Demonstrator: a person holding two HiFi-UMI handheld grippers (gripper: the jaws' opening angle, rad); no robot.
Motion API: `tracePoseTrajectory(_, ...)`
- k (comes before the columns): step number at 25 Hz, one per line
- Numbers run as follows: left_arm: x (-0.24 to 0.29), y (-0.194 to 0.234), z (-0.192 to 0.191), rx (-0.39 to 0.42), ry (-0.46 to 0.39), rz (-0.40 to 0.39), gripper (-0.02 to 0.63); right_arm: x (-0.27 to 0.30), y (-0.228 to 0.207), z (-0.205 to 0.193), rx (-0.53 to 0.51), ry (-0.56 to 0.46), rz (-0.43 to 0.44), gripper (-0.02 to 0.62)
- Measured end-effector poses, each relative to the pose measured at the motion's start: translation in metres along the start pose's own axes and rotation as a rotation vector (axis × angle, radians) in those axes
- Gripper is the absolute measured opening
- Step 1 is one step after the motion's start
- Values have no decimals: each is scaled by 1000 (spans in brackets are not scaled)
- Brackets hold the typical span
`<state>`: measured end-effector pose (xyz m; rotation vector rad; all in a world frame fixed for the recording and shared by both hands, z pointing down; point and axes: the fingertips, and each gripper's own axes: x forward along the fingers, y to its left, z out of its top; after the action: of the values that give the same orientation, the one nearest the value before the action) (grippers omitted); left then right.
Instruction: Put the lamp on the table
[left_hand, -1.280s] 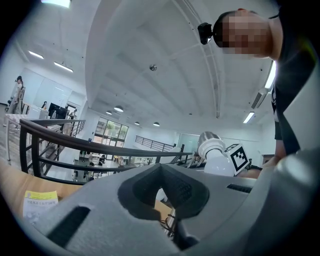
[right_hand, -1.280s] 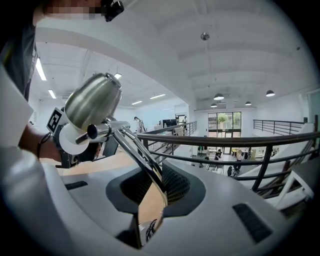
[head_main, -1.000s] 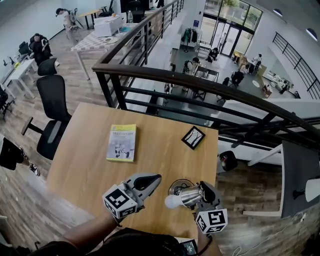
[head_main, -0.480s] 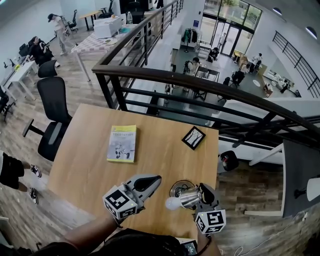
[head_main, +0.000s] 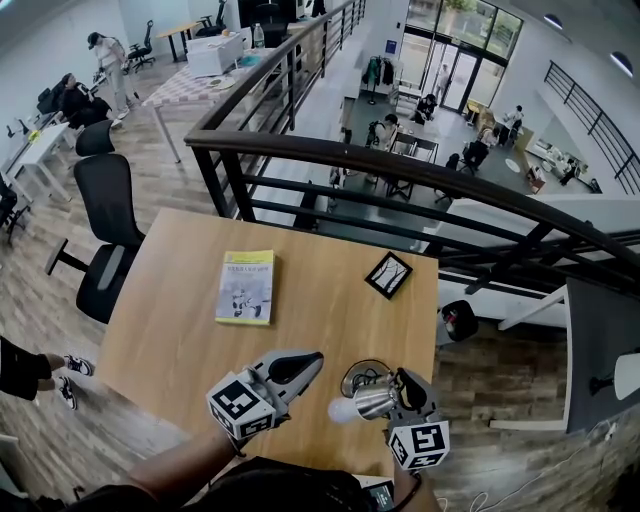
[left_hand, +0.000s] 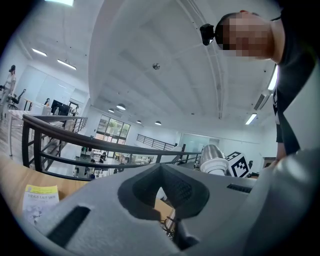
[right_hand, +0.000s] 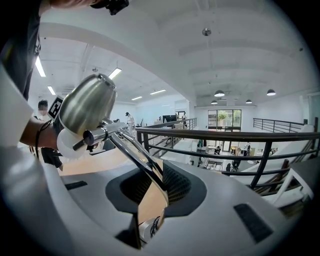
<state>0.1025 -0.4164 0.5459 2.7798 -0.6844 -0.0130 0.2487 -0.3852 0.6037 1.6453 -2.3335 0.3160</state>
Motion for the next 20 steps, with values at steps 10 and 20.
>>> tracePoseTrajectory(10,-12,-4,5,-7,-10,-7,8,-2,13,-4,-24,16,0,72)
tracePoseTrajectory(20,-33,-4,6,7,-12,-22,8,1,29,-10,-56,25,-16,77)
